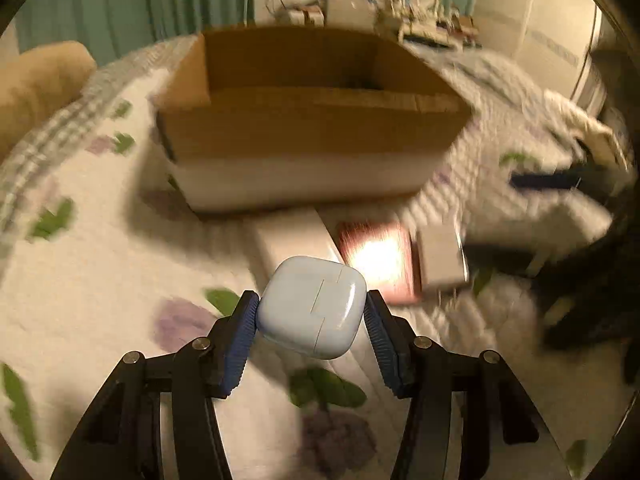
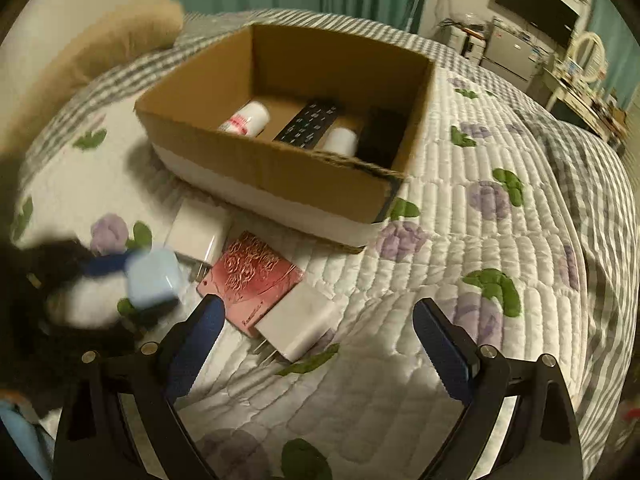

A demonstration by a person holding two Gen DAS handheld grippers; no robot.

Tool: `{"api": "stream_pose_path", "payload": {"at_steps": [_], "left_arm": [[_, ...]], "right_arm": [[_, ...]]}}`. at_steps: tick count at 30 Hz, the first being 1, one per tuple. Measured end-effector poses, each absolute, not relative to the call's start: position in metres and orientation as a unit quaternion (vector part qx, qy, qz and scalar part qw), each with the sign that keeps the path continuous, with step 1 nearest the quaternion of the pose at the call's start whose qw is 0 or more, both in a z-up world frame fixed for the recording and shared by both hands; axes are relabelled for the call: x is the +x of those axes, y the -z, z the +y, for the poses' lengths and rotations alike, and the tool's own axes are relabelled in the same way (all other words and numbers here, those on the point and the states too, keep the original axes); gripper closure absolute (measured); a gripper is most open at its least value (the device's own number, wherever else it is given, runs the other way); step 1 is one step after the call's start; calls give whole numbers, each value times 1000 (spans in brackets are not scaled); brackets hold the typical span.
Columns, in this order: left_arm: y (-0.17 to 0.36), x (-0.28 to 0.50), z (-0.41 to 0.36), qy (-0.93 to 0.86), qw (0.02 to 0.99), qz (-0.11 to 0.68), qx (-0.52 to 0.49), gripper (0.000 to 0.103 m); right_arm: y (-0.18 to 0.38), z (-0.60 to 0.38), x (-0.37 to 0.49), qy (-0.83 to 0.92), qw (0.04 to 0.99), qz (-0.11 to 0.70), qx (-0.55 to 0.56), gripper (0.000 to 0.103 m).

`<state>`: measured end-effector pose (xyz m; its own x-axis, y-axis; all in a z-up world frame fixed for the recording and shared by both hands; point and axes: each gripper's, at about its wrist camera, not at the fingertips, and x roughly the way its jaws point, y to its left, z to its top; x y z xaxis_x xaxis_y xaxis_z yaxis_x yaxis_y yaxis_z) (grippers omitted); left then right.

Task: Organize rigid objects
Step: 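Grasp the light-blue earbud case with left tool while right tool grasps the white block, then place the earbud case and white block into the box, opening both tools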

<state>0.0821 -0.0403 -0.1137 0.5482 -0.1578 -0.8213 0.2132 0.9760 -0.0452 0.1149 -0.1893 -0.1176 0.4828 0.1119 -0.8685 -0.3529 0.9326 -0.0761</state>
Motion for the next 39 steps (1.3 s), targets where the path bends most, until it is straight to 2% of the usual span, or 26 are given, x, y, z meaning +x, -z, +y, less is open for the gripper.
{"api": "stream_pose_path", "payload": {"at_steps": [4, 14, 17, 18, 22, 31, 39], "left_arm": [[101, 93, -32, 76, 889, 448, 46, 48], [116, 102, -14, 67, 878, 473, 30, 48], [118, 102, -12, 67, 876, 477, 27, 48], [118, 101, -12, 67, 876, 477, 27, 48], [118, 102, -12, 68, 876, 477, 28, 48], [93, 92, -14, 79, 882, 462, 40, 48], [4, 94, -17, 103, 919, 378, 39, 48]], "right_arm": [[140, -171, 127, -150, 816, 533, -168, 9], [183, -149, 158, -149, 752, 599, -232, 16], [182, -147, 155, -162, 752, 596, -230, 28], [182, -147, 154, -162, 755, 593, -229, 36], [175, -150, 142, -158, 771, 570, -237, 38], [121, -163, 104, -190, 825, 502, -179, 38], [8, -173, 102, -182, 889, 392, -153, 38]]}}
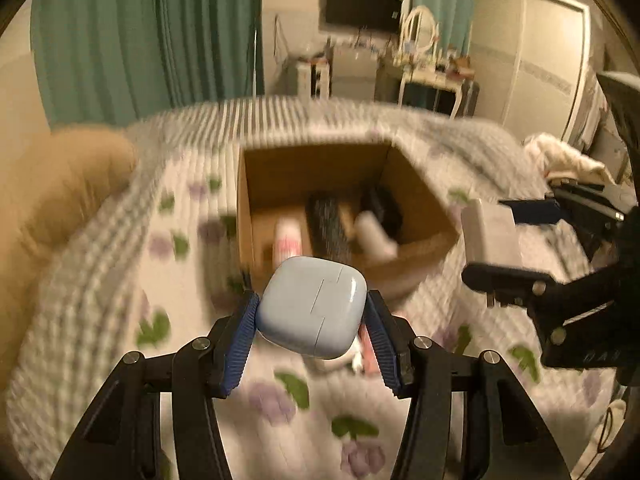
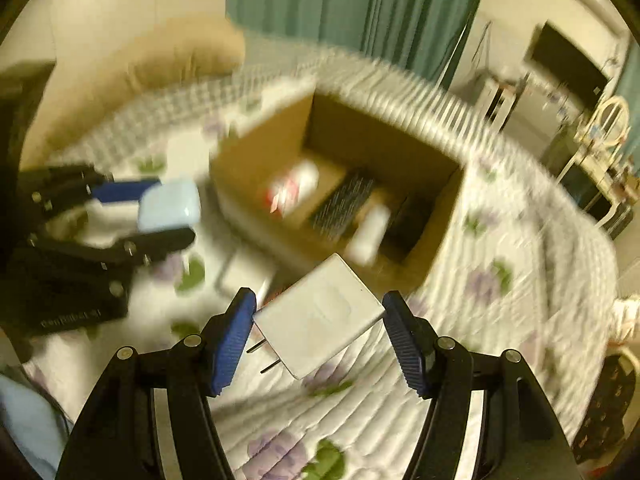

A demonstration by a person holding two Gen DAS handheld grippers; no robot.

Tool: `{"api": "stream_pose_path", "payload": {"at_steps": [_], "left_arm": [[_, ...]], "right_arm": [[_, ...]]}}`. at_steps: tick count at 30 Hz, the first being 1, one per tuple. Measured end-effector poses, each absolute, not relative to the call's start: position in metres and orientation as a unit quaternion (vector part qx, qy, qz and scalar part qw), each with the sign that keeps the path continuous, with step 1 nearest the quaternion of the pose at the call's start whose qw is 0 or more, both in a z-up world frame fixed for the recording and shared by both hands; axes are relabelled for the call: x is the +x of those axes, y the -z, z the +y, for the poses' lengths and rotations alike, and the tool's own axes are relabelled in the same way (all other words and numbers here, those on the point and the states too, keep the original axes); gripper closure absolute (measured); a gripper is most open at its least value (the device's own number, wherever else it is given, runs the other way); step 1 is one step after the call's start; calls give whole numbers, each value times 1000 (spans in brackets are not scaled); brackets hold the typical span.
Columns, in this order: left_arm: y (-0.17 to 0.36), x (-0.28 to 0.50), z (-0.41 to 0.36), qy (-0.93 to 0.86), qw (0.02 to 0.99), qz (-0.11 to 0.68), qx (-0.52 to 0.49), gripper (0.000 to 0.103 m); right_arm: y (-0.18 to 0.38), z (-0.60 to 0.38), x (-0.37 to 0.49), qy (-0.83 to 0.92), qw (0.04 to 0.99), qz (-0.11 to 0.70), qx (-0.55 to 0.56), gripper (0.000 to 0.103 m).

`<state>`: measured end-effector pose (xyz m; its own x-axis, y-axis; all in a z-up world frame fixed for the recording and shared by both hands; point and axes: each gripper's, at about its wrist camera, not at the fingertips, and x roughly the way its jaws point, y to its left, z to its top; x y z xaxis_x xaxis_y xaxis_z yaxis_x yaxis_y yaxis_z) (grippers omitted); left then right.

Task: Organize rigid objects
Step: 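Place the earbud case and white block into the box, opening both tools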

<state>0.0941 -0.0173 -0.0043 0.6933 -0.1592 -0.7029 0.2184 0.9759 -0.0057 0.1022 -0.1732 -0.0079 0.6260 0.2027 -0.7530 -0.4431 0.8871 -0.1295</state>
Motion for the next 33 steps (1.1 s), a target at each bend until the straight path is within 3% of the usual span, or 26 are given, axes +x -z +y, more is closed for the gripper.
{"api": "stream_pose_path", "payload": {"at_steps": [6, 10, 21, 29, 30, 31, 32, 33], "left_arm": [[-51, 135, -26, 100, 943, 312, 57, 48], [-53, 178, -29, 93, 948, 300, 55, 48], [44, 250, -35, 87, 917, 384, 58, 48], [54, 252, -36, 89, 919, 380, 57, 48], [51, 250, -36, 92, 919, 379, 53, 46], [47, 249, -36, 92, 919, 379, 53, 44], [42, 246, -36, 88, 921, 375, 56, 28], [38, 245, -35, 82, 924, 370, 60, 5]], "right_arm": [[-69, -166, 134, -155, 926, 317, -135, 38], [-88, -161, 171, -135, 937, 299, -124, 38], [20, -168, 271, -96, 905, 407, -76, 38], [44, -176, 277, -91, 904, 416, -46, 37], [41, -176, 277, -87, 908, 408, -45, 36], [36, -177, 276, -84, 913, 398, -44, 26], [27, -180, 274, -74, 919, 384, -41, 20], [21, -183, 271, -69, 923, 377, -40, 17]]}}
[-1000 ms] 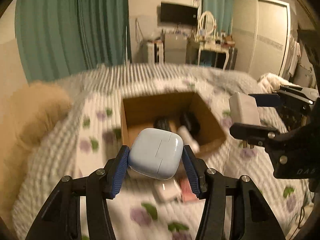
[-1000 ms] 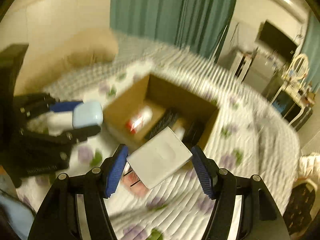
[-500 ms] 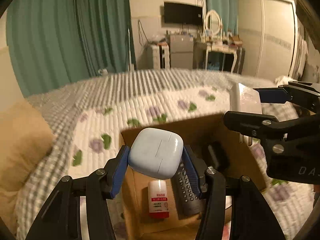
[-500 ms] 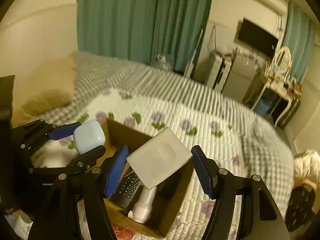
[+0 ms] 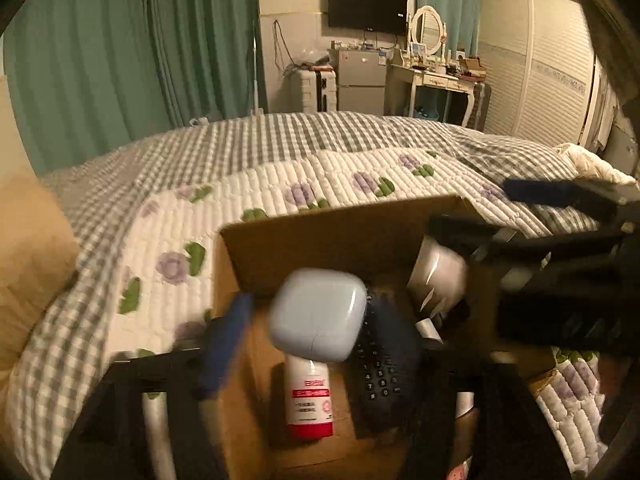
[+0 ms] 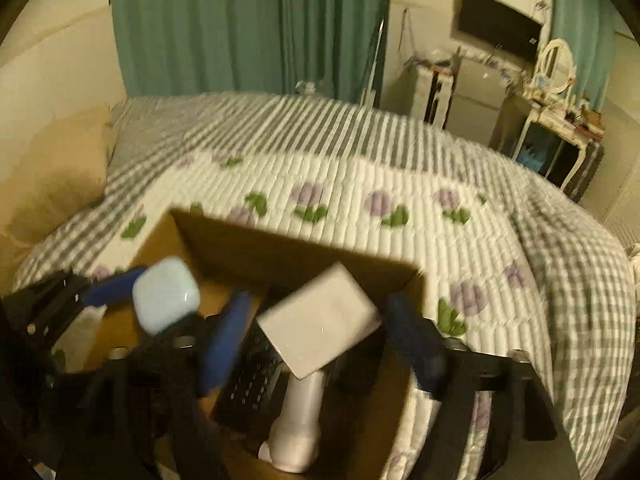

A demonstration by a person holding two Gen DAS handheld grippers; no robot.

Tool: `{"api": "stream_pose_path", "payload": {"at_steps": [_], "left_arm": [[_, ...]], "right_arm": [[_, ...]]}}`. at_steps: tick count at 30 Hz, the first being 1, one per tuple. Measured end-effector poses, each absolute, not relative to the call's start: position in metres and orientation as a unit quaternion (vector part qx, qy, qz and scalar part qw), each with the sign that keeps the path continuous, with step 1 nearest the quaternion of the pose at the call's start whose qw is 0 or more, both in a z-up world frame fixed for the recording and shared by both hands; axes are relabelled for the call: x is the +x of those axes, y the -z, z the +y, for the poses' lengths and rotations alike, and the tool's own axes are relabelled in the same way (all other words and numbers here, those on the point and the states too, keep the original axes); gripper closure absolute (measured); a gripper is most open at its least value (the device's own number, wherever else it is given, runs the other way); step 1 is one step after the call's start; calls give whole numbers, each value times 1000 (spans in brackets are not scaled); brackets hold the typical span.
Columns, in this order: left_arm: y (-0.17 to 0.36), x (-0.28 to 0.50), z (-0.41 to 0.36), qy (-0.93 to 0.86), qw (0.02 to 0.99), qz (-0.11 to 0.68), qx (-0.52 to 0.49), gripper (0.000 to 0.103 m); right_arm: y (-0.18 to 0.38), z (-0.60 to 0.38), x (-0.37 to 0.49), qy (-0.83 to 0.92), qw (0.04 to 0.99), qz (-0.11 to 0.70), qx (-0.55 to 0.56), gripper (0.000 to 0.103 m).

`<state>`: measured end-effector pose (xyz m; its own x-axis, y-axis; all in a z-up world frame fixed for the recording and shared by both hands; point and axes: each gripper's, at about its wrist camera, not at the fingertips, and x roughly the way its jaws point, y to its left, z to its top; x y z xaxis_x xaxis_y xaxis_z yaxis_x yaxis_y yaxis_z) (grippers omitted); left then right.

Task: Organize rigid objects
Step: 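Place the earbud case and white block into the box, opening both tools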

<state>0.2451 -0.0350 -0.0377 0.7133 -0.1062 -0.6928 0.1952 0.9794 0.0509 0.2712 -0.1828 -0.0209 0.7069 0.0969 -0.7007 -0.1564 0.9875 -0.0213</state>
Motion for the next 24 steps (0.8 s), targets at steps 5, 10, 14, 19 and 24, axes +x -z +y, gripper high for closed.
{"api": "stream_pose_path", "payload": {"at_steps": [5, 10, 14, 19, 24], "left_arm": [[10, 212, -27, 80, 934, 342, 70, 0], [-3, 165, -20, 85, 934, 340, 76, 0], [6, 123, -13, 96, 932, 345, 59, 0], [36, 96, -13, 89, 925, 367, 39, 0], [81, 97, -18, 85, 901, 424, 24, 0]], "right_arm": [[-21, -191, 236, -62, 931, 353, -72, 16], [-39, -198, 172, -64, 935, 336, -99, 7], [-23, -201, 126, -61, 932, 344, -99, 0], [28, -200, 96, -54, 916, 385, -95, 0], [81, -202, 101, -54, 900, 426, -74, 0]]}}
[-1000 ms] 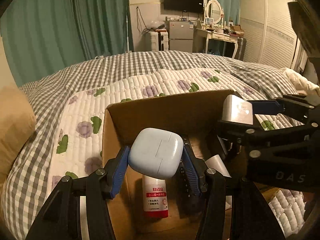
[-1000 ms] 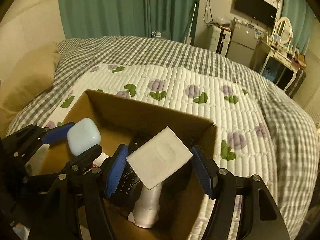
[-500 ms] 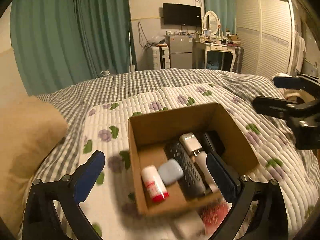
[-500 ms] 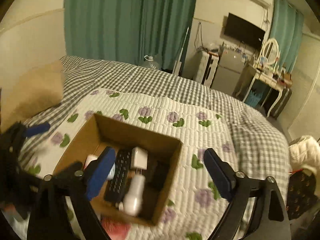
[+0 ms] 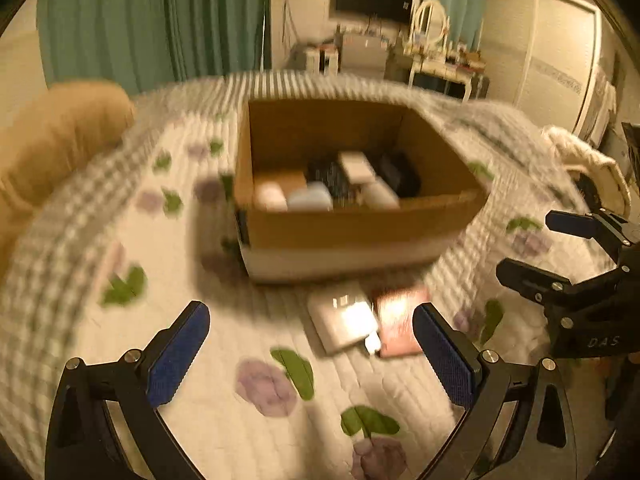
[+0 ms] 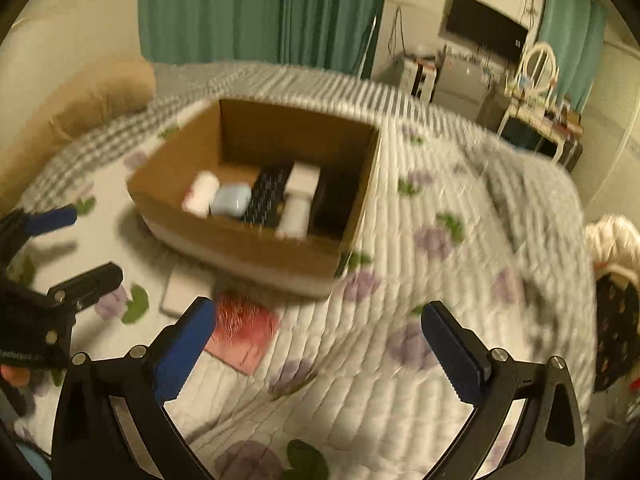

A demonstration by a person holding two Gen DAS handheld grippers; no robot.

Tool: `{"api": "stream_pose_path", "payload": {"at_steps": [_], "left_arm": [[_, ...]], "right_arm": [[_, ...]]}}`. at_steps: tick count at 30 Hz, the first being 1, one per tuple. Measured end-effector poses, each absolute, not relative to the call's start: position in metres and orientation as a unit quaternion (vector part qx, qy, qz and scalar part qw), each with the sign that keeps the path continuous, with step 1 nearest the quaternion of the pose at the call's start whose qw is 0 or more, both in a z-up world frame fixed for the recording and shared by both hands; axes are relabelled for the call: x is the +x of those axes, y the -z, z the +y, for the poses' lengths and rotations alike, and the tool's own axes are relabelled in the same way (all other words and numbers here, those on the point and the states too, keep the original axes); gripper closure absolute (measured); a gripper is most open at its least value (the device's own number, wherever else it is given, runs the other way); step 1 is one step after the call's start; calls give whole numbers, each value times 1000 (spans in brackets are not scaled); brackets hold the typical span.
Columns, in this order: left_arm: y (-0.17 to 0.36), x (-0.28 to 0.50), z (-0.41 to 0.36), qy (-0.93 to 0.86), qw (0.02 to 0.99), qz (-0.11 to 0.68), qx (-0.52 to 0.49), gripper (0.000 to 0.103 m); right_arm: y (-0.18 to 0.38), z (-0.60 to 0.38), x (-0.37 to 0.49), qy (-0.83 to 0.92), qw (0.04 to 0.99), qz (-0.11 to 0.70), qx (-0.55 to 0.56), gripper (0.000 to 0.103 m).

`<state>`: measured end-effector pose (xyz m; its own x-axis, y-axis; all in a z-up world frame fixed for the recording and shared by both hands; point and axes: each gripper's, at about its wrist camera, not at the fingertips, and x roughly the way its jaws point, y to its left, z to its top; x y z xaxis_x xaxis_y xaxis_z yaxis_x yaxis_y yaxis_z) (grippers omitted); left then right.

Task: Organize rigid objects
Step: 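Place the earbud case and white block into the box, opening both tools, then grasp the white power bank with left tool while right tool grasps the pink card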

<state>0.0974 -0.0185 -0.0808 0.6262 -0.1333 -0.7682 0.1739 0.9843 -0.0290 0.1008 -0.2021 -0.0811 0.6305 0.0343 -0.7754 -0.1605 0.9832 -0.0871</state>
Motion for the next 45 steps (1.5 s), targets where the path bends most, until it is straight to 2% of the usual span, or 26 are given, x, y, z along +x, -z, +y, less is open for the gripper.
{"api": "stream_pose_path", "payload": {"at_steps": [5, 8, 10, 14, 17, 18, 20, 28, 35, 45], "left_arm": [[110, 117, -33, 53, 884, 463, 42, 0], [126, 132, -42, 33, 873, 484, 47, 6], [138, 141, -47, 21, 865, 499, 47, 15], [155, 152, -50, 38, 848, 528, 0, 25], [159, 152, -59, 46, 850, 525, 17, 27], [160, 152, -62, 54, 850, 523, 21, 36], [160, 151, -63, 54, 852, 520, 25, 45], [133, 126, -38, 79, 859, 506, -21, 50], [92, 106, 8, 54, 876, 479, -9, 50], [83, 109, 26, 46, 890, 454, 10, 50]], "right_arm": [[118, -226, 115, -32, 876, 481, -15, 0], [117, -229, 111, -34, 881, 471, -9, 0], [117, -225, 110, -28, 882, 469, -22, 0], [118, -221, 112, -21, 881, 472, -33, 0], [117, -222, 113, -24, 881, 472, -27, 0], [117, -223, 113, -25, 881, 471, -23, 0], [117, -223, 113, -25, 881, 471, -21, 0], [117, -226, 115, -27, 878, 477, -10, 0], [93, -199, 122, -38, 881, 472, -7, 0], [168, -159, 153, -38, 818, 574, 10, 0]]}}
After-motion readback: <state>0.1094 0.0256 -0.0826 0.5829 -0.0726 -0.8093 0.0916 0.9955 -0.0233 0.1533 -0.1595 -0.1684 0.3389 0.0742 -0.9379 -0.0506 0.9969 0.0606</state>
